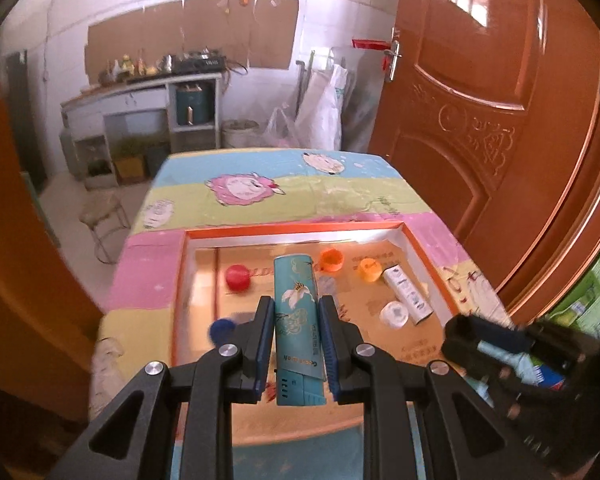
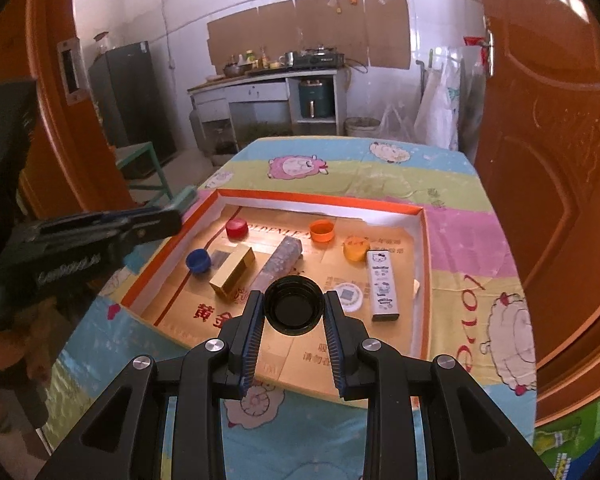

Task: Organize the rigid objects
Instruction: 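Carry the teal tube with the left gripper while the right gripper carries the black cap to the tray, then lower the teal tube into the tray and open the left gripper while the right gripper releases the black cap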

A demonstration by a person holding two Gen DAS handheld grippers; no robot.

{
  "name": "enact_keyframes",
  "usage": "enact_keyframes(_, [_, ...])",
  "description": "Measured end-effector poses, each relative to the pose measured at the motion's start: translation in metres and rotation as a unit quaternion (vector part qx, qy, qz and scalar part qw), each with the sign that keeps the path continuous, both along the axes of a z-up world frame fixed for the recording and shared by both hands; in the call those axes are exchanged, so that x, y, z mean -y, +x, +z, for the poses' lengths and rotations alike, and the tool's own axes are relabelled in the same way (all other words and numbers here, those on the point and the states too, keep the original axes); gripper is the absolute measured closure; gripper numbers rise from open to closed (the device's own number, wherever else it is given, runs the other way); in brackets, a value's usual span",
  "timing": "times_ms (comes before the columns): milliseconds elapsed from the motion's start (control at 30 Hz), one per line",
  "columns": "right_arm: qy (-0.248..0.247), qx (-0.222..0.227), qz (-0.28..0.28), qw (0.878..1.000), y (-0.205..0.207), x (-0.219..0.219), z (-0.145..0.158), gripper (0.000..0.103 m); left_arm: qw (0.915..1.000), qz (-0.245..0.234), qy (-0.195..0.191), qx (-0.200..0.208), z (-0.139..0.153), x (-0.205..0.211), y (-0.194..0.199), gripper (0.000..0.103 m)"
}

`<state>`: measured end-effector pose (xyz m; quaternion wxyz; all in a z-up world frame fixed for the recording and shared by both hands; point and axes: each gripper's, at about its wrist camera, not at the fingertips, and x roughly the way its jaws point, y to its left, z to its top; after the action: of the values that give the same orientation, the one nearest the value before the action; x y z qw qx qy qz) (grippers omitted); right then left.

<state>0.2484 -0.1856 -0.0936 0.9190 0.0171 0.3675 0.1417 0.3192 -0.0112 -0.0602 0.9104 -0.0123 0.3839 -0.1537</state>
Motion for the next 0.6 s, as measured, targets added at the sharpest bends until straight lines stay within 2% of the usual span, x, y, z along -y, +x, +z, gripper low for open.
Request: enact_keyframes(600, [0.023, -0.036, 0.009, 0.999, 0.054, 0.004, -0.038, 0.073, 0.997, 0.018, 0.022, -0.072, -0.045, 0.031, 0.1, 0.08])
